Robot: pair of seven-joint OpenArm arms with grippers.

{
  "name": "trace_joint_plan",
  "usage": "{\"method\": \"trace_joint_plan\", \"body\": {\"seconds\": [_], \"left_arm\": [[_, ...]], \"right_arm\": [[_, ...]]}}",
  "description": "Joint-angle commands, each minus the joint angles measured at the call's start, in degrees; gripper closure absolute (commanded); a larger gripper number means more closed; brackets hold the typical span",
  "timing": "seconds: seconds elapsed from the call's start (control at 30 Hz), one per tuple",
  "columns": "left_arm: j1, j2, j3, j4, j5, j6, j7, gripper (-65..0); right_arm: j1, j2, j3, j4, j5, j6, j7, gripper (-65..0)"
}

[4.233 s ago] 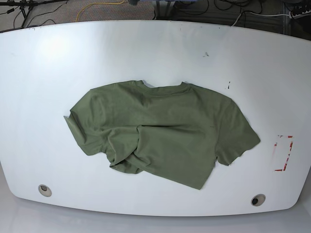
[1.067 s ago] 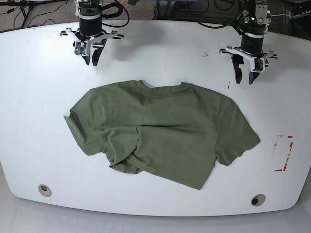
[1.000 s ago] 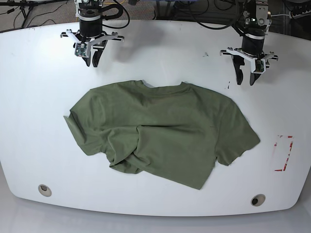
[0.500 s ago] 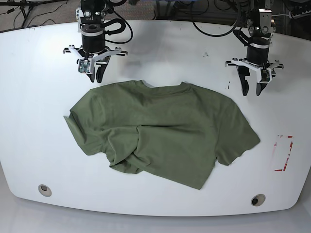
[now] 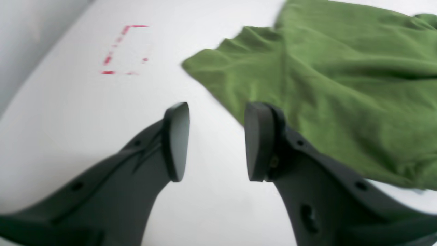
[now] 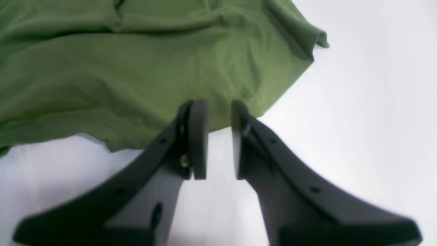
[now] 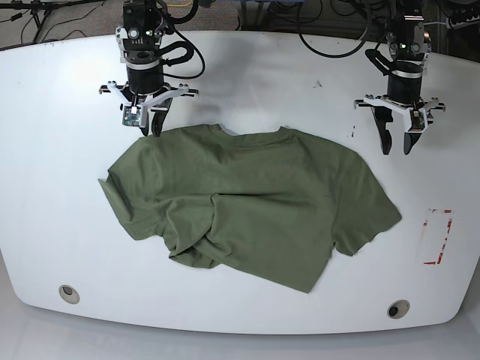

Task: Fold the T-shirt properly
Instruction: 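Move both grippers out over the green T-shirt's collar edge, then lower the right gripper onto the shirt near the collar and grasp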

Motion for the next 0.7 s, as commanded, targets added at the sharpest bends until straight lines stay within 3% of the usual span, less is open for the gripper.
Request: {"method": "trace_joint_plan", "body": {"seconds": [0.0, 0.37, 0.67], "left_arm": [[0.24, -0.63, -0.81, 0.74, -0.54, 0.15, -1.88, -25.7], [0.50, -0.90, -0.37, 0.26, -0.84, 0.00, -3.34, -26.6], [-0.22, -0.64, 1.34, 0.23, -0.50, -0.18, -3.98, -35.6]], "right_arm": [[1.57, -0.45, 0.31, 0.16, 0.63, 0.23, 1.77, -13.3], [4.67, -1.53, 1.28, -1.09, 2.11, 0.48, 2.73, -20.6], [4.11, -0.27, 1.40, -1.83, 4.90, 0.42, 3.06, -20.4]]}}
